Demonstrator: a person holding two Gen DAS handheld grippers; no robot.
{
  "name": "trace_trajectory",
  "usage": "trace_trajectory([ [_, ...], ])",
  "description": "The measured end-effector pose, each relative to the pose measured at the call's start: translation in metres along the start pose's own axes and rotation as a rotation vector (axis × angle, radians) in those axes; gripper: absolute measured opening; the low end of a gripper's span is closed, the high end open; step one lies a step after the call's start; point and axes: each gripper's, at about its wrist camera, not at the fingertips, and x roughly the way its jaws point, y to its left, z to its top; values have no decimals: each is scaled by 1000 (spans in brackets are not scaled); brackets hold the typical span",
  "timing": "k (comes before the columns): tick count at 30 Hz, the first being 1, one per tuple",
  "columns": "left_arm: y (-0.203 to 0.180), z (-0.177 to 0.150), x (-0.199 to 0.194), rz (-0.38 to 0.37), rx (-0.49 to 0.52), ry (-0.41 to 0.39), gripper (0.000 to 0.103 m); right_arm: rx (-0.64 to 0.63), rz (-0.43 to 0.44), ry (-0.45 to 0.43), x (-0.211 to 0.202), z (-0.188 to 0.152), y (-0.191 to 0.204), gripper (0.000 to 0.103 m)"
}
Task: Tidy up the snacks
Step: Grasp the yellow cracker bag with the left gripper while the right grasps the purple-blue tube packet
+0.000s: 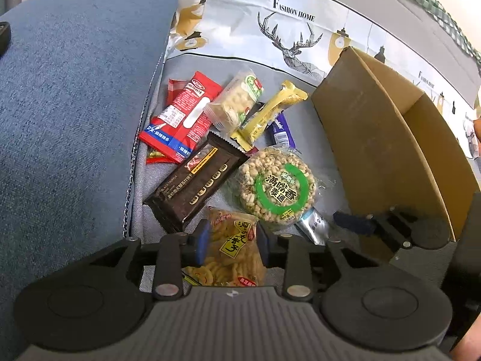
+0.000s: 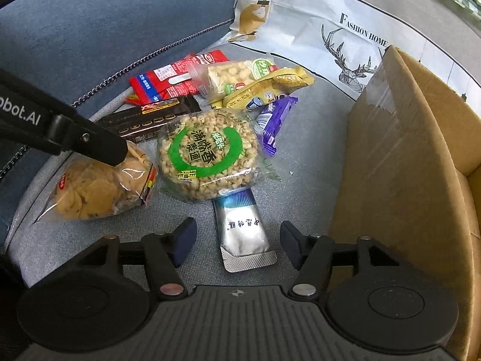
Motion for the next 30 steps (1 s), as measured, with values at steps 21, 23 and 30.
trace_trajectory([
  [21, -6, -2, -6, 28, -1, -13, 58, -3, 184, -109, -49, -23, 2, 18],
  [23, -9, -2, -4, 34, 12, -11, 58, -21, 151, -133, -46, -24, 2, 39],
  [30, -5, -1, -1, 35, 14, -4, 59, 27, 17, -101, -3, -12, -5, 67],
])
